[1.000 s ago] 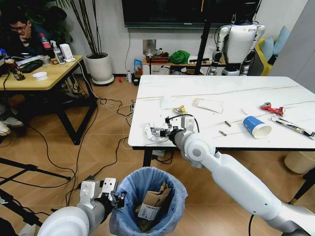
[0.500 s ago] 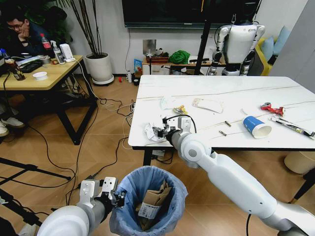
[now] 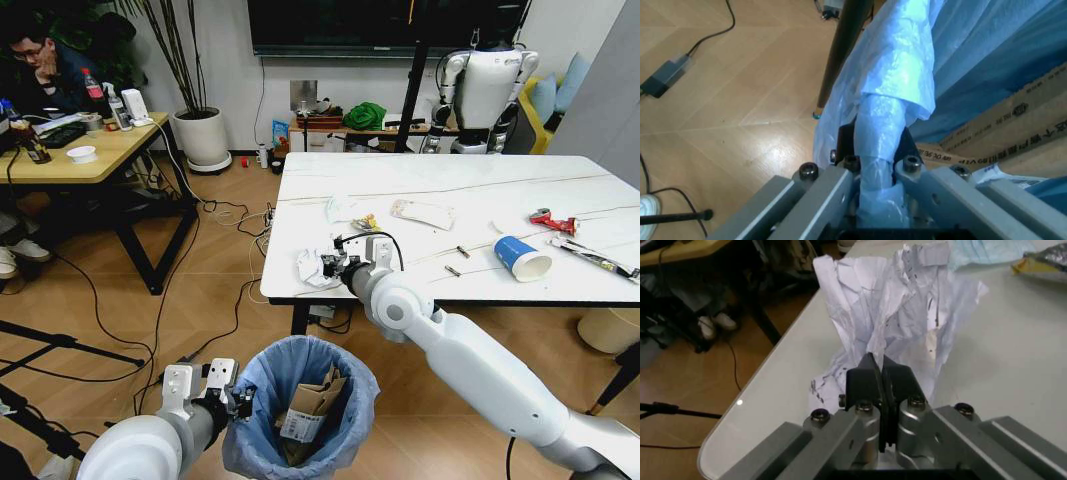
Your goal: Pick up the trash bin and place the trash from the table into it.
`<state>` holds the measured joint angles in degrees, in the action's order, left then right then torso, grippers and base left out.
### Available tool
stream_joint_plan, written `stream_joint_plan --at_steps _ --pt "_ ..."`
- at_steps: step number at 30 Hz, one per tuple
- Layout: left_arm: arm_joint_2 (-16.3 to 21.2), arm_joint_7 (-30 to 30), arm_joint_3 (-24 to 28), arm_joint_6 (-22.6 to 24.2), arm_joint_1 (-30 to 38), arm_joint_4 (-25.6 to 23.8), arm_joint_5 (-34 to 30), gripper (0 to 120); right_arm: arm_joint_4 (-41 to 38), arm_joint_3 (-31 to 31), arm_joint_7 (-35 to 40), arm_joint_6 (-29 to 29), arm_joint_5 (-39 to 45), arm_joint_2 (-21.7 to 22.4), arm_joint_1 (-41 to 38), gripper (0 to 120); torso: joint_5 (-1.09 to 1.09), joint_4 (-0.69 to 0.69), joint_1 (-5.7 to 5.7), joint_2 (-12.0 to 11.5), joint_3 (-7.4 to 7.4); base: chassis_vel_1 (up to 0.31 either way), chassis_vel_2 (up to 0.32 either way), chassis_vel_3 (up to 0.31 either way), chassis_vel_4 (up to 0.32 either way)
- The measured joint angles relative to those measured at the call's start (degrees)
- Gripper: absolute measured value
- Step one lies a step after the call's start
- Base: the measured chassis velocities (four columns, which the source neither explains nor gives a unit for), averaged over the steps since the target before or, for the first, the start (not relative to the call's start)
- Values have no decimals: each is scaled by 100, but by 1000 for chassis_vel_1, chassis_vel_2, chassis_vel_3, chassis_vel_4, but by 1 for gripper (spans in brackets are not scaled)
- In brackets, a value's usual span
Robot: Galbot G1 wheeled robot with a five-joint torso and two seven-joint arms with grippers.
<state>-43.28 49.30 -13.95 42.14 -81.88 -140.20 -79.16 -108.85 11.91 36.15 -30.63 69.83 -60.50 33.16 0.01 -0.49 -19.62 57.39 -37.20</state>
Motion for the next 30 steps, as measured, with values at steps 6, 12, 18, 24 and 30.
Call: stream_joint_plan --at_steps 6,12,18,24,30 --pt "-20 5 -23 -1 39 57 -15 0 -774 -759 -1311 151 15 550 389 0 0 0 0 0 0 0 0 0 0" --pt "-20 15 -24 0 72 95 -59 0 -1368 -1455 -2294 142 72 914 980 0 1 -1 0 0 1 0 0 0 0" --pt "-37 43 -60 -1 104 138 -132 0 -2030 -1965 -3253 57 182 1227 1648 0 0 1 0 0 1 0 0 0 0" --pt "-17 90 -113 0 122 146 -253 0 -2505 -2369 -4056 -48 77 1517 2337 0 0 0 0 0 1 0 0 0 0" --pt "-46 110 -93 -1 124 142 -276 0 -2786 -2529 -4332 -84 -404 1631 2959 0 0 1 0 0 1 0 0 0 0"
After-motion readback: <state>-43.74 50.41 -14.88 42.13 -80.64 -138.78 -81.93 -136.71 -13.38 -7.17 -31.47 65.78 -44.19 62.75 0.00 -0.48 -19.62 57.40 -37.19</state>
